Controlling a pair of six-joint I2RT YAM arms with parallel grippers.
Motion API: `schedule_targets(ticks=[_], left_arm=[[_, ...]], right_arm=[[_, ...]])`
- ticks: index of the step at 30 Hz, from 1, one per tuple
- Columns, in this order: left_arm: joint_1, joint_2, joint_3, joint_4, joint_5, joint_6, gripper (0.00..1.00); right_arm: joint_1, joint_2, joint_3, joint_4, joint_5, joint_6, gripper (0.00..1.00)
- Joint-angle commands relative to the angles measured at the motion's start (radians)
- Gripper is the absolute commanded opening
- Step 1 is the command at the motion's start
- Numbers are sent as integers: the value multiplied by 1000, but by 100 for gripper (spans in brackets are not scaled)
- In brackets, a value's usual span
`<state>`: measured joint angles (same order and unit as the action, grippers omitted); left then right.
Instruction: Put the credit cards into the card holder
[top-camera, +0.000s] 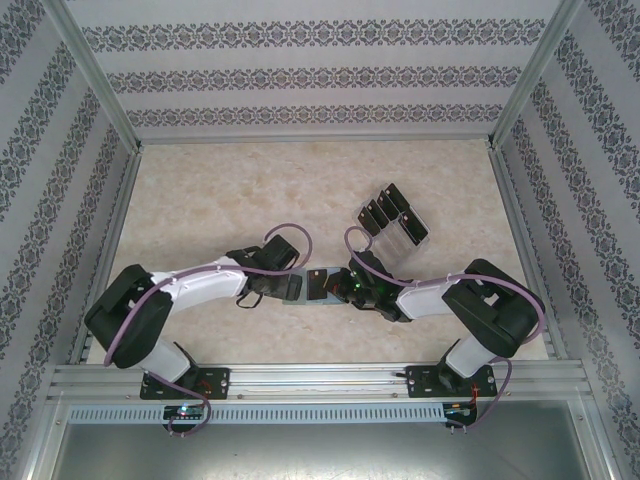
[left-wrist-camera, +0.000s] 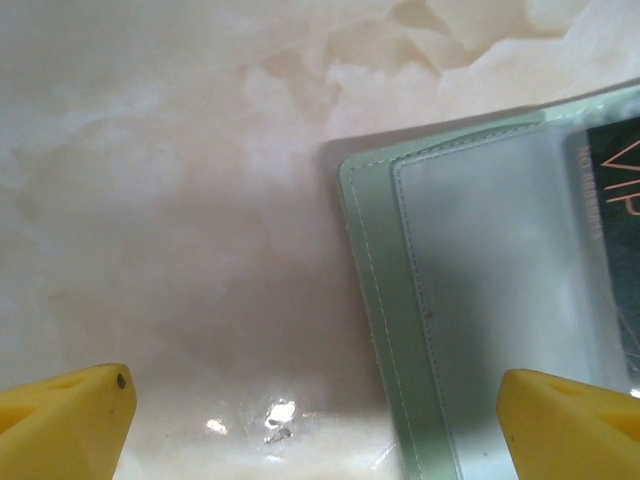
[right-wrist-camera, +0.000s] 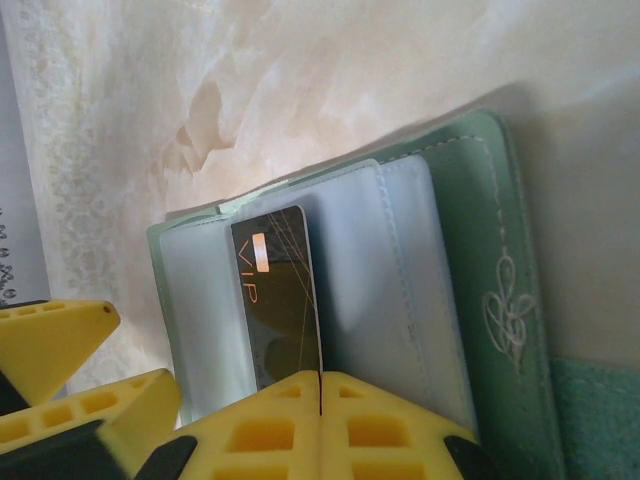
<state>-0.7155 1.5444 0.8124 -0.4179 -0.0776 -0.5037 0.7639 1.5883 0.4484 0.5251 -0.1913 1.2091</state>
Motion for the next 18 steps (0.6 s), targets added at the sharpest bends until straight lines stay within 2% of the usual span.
schedule_targets(ticks=[1, 7, 18], left_arm=[[-25, 47, 44, -70, -67, 44, 94], [-32, 107, 84, -204, -181, 8, 93], [-32, 81, 14, -154, -154, -45, 93]], right_arm=[[10, 16, -10, -28, 12, -1, 0], [8, 15, -13, -26, -7, -17, 0], [4, 68, 14, 10, -93, -55, 0]])
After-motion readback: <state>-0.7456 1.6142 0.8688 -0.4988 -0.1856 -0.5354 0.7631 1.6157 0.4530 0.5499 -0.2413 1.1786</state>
